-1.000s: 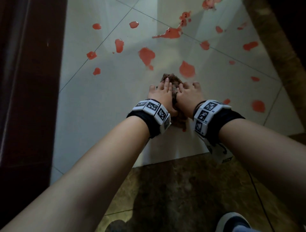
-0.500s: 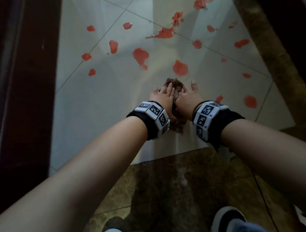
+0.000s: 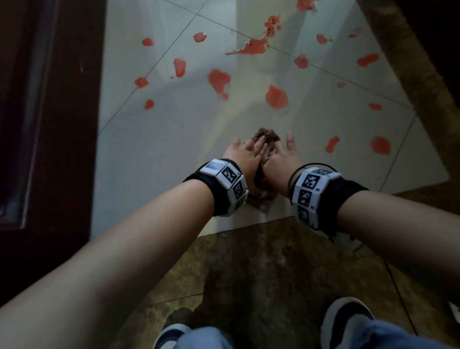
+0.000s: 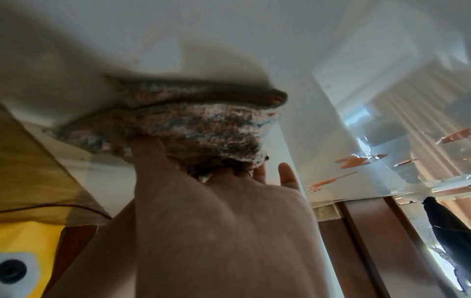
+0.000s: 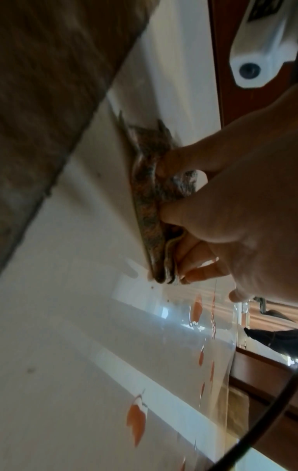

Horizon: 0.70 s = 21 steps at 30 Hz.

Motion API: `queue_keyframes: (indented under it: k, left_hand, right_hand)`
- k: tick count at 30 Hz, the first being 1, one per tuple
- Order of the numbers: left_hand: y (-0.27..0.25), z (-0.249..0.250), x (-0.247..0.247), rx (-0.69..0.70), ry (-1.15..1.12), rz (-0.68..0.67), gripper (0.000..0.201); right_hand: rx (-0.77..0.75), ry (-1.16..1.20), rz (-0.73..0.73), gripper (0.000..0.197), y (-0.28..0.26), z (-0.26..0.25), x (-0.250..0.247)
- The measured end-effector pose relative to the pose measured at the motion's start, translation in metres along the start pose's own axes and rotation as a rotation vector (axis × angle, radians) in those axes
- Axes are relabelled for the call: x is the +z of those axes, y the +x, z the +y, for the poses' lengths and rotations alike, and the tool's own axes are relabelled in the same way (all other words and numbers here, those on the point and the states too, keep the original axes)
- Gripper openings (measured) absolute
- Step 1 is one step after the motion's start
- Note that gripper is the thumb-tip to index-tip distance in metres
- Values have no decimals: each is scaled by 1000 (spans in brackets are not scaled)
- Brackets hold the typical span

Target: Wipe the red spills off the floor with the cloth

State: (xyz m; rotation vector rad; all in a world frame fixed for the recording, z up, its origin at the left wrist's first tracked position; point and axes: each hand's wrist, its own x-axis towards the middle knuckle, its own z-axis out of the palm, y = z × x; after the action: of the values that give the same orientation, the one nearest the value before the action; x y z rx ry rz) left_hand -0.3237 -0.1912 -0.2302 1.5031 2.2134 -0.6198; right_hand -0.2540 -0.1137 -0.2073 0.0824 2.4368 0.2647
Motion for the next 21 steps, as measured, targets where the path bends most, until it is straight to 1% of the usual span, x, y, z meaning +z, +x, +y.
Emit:
queue_keyframes:
  k: [3,5,8,11,14,18,21]
  left_hand:
    - [-13,-2,8,35,25,22,116]
    - [-20,-1,14,30,26,36,116]
    - [-28,-1,20,34,26,58,111]
    - [-40,-2,24,45,27,54,108]
    - [-52,-3,30,57,33,44,109]
    - [-65,7,40,29,-20,47,112]
    - [-67,17,41,4,-43,28,114]
  right_hand:
    - [-18,5,18,54,-6,-15,3]
    - [-20,13,9,51,-7,-24,3]
    - [4,54,-24,45,-7,-39,3]
    - [23,74,-24,43,-12,-53,6]
    - [24,97,-17,43,-19,-66,8]
    - [-42,67,-21,43,-31,-69,15]
    - [-79,48,-31,52,-37,-65,20]
